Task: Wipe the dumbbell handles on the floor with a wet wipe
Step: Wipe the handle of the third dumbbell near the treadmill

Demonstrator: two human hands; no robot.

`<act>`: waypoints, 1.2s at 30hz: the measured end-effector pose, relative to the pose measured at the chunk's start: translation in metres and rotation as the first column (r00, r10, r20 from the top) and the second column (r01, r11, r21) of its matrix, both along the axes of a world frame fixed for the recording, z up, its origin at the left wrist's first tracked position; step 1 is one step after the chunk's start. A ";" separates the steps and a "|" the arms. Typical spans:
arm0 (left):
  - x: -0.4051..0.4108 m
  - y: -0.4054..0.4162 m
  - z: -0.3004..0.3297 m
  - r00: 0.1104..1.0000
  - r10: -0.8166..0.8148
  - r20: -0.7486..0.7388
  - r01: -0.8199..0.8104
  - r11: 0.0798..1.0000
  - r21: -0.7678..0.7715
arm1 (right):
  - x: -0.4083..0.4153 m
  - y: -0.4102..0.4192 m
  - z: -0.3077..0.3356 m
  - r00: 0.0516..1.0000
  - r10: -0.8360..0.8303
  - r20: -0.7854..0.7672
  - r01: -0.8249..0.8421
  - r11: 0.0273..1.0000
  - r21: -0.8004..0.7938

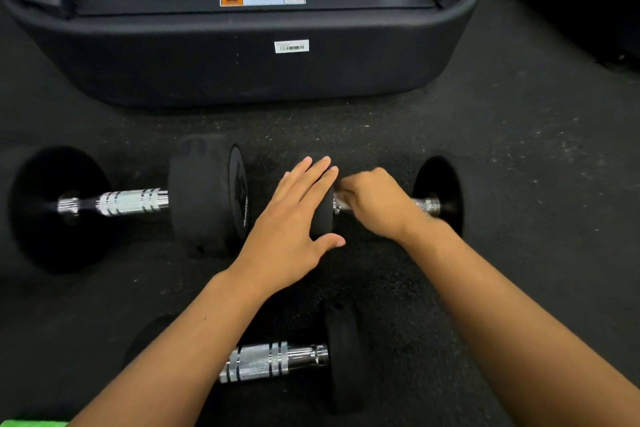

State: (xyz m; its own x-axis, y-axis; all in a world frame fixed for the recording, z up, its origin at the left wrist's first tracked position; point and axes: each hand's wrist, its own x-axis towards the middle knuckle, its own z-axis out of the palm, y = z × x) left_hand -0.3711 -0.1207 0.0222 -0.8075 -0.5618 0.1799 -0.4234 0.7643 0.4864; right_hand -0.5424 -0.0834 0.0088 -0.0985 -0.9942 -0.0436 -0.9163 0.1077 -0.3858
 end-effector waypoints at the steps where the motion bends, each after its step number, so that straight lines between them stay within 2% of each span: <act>1: 0.001 0.000 0.000 1.000 -0.001 -0.001 0.001 1.000 0.001 | -0.003 0.011 -0.003 1.000 0.021 0.001 -0.021 0.996 -0.082; 4: 0.001 0.003 -0.002 1.000 -0.001 -0.015 0.001 1.000 -0.003 | -0.009 0.018 -0.006 0.996 -0.005 0.087 0.020 0.985 -0.169; 10: 0.002 0.003 0.000 1.000 -0.001 0.018 0.001 1.000 0.003 | 0.003 0.031 -0.022 0.997 0.079 -0.015 -0.080 0.953 -0.294; 14: 0.001 0.004 -0.001 1.000 -0.001 0.014 0.001 1.000 -0.006 | 0.008 0.030 -0.028 1.000 0.011 -0.025 -0.019 0.930 -0.368; 18: 0.000 0.002 0.002 0.999 0.003 0.032 -0.003 1.000 -0.002 | 0.011 0.045 -0.040 0.999 0.012 -0.051 -0.032 0.906 -0.422; 20: 0.000 0.004 0.001 0.999 0.002 0.033 -0.002 1.000 -0.008 | 0.006 0.042 -0.036 0.999 -0.049 -0.008 0.040 0.894 -0.447; 22: -0.001 0.004 0.000 1.000 0.008 0.021 -0.008 1.000 -0.012 | 0.014 0.034 -0.031 0.998 -0.058 0.003 0.054 0.902 -0.428; 26: 0.001 0.003 0.000 1.000 0.004 0.027 -0.004 1.000 -0.002 | 0.012 0.049 -0.039 0.996 0.015 -0.087 -0.049 0.914 -0.403; 30: 0.000 0.004 0.000 1.000 0.003 0.028 -0.002 1.000 -0.012 | 0.000 0.032 -0.028 0.989 -0.145 0.019 0.145 0.951 -0.273; 32: -0.001 0.003 0.001 0.999 0.004 0.041 -0.003 1.000 -0.009 | 0.002 0.024 -0.028 0.991 -0.133 -0.014 0.127 0.969 -0.213; 34: 0.000 0.002 0.002 0.999 0.002 0.044 -0.001 1.000 -0.006 | -0.006 0.026 -0.024 0.993 -0.113 0.019 0.114 0.974 -0.197; 36: 0.001 0.003 0.002 0.999 -0.003 0.046 0.003 1.000 -0.006 | -0.017 0.021 -0.012 0.977 -0.200 0.077 0.206 0.975 -0.086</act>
